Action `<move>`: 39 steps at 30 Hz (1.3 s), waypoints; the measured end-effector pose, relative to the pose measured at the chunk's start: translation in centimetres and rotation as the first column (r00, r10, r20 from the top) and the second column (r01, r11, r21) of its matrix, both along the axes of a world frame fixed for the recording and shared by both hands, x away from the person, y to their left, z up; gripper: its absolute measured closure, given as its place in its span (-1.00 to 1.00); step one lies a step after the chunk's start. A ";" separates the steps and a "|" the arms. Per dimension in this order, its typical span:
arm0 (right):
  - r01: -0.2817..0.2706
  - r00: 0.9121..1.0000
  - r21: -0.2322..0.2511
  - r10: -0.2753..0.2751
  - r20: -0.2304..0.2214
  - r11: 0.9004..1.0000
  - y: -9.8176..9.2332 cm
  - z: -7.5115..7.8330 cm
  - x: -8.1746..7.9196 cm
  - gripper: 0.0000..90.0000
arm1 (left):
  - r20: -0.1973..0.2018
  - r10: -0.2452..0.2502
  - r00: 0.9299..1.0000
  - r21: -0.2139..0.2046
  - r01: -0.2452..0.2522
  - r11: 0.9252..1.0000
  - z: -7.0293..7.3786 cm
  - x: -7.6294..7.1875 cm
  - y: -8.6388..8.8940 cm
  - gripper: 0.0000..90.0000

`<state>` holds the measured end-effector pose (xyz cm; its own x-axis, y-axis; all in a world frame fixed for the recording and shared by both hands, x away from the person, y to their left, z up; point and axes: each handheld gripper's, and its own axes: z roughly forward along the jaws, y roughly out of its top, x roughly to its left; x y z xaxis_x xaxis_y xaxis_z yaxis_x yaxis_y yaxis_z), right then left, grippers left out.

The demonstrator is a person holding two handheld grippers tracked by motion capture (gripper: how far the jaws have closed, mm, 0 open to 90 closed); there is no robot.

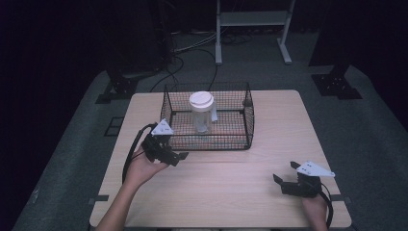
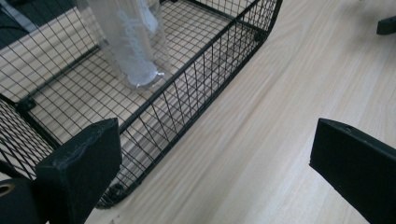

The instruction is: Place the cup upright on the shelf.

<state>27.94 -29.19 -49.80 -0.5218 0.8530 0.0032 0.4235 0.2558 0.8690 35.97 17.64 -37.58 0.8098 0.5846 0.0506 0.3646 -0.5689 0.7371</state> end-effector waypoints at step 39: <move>0.004 1.000 -0.003 -0.004 -0.002 1.000 0.0 0.0 0.1 -0.71 | -0.013 0.056 0.998 -0.060 -0.057 0.997 -4.6 -2.9 3.4 -0.97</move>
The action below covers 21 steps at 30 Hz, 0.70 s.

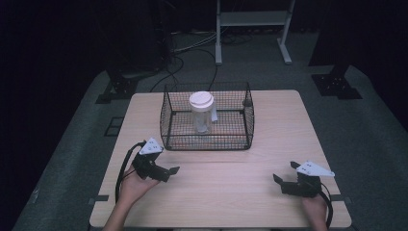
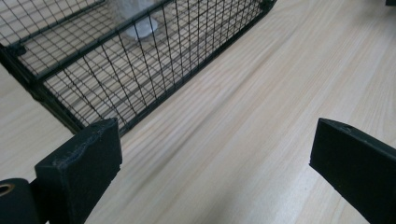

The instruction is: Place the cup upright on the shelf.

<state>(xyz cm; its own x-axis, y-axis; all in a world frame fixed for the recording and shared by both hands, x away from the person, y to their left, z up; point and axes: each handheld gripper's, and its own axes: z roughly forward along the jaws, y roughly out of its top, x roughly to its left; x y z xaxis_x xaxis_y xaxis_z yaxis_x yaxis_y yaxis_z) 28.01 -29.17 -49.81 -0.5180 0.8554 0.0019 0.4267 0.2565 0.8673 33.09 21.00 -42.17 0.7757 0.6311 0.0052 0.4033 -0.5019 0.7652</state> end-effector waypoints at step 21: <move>-0.001 1.000 -0.004 0.001 0.002 1.000 0.1 0.0 0.0 -0.71 | 0.071 0.071 0.995 -0.110 -0.063 0.992 -2.7 -2.1 2.1 -0.97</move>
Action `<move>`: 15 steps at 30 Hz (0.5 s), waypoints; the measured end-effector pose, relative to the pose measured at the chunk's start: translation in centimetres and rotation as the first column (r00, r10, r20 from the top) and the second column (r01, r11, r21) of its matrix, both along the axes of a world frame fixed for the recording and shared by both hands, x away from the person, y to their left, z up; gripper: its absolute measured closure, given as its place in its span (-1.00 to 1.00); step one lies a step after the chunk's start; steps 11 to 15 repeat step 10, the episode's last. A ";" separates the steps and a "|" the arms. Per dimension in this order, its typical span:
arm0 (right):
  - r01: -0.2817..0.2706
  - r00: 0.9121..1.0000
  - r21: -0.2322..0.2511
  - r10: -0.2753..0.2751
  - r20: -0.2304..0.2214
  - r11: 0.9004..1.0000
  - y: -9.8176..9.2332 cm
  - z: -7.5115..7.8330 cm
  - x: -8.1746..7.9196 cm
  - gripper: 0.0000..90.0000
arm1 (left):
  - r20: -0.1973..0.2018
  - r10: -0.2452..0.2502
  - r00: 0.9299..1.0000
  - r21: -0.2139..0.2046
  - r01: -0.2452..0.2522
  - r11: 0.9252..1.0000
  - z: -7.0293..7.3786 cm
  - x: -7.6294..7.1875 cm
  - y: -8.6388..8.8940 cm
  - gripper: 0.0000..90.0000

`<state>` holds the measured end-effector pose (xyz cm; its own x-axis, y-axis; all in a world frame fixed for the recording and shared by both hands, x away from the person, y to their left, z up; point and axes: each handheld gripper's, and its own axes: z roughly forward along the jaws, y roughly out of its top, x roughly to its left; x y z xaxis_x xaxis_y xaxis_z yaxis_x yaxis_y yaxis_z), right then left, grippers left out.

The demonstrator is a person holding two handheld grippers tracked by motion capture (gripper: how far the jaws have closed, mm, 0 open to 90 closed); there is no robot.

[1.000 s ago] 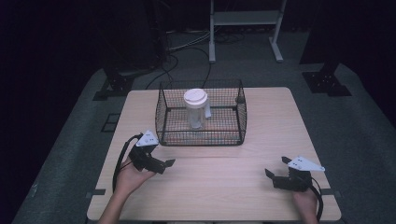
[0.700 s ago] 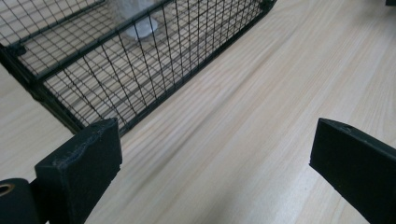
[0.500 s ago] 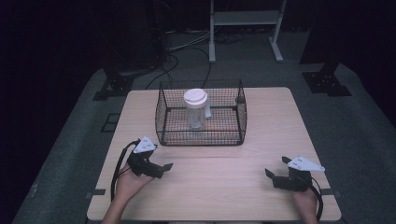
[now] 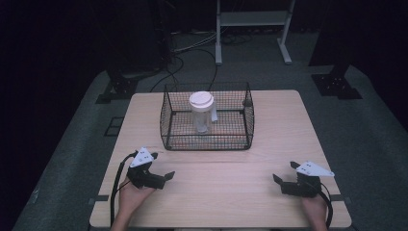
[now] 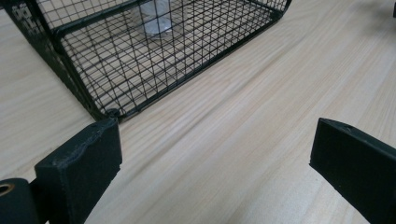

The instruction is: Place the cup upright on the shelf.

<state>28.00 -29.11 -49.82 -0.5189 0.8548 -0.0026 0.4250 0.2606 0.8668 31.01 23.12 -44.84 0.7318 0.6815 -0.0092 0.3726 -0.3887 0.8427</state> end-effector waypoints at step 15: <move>-0.003 1.000 0.007 0.003 0.001 1.000 -0.1 0.0 0.0 -0.71 | 0.073 0.049 0.996 0.004 -0.050 0.999 -1.3 -1.3 1.0 -0.97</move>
